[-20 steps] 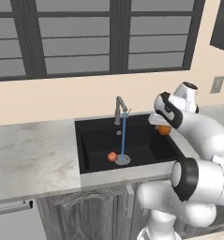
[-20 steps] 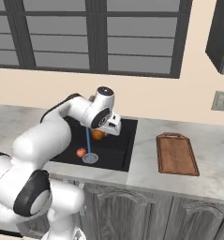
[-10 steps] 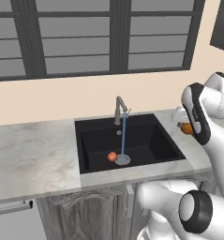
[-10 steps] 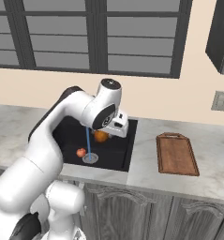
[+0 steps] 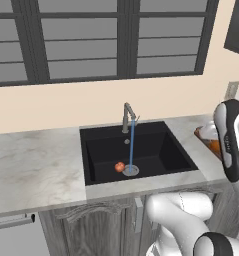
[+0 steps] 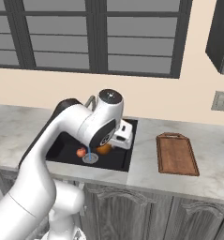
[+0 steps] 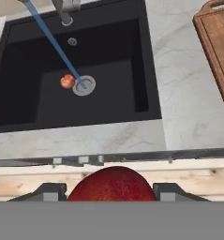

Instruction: Pick the mango, peach from the sink and place them on the cutting board to airdry. Then turn off the sink faucet.

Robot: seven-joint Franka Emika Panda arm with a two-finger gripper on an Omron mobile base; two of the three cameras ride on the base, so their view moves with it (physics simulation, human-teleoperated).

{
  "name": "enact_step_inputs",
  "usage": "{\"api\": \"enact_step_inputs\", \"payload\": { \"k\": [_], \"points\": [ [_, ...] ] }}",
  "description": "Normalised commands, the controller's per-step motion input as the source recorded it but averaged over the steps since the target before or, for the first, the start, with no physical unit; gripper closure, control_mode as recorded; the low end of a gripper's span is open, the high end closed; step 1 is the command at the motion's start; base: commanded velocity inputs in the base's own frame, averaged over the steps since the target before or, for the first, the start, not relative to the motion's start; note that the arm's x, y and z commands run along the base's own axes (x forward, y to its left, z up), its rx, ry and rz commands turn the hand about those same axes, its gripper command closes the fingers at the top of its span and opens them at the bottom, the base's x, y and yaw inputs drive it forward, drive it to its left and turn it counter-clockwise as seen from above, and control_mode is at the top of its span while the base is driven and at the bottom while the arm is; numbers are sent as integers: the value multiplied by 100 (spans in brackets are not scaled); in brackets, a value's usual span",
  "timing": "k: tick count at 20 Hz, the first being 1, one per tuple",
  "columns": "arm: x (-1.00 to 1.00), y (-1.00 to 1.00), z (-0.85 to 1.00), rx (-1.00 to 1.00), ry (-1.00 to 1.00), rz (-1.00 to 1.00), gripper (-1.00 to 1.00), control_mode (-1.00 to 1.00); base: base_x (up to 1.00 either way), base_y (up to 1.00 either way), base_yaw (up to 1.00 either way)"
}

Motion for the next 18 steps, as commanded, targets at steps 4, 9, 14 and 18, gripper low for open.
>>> {"api": "enact_step_inputs", "payload": {
  "k": [4, 9, 14, 18],
  "points": [
    [0, -42, 0, -7, 0, -16, 100, -100, 0, 0, 0],
    [4, -45, 0, -8, -1, -18, 100, -100, 0, 0, 0],
    [25, -39, 0, -8, 0, -18, 100, -100, 0, 0, 0],
    [36, -43, 0, -2, 1, -12, 100, -100, 0, 0, 0]
  ]
}}
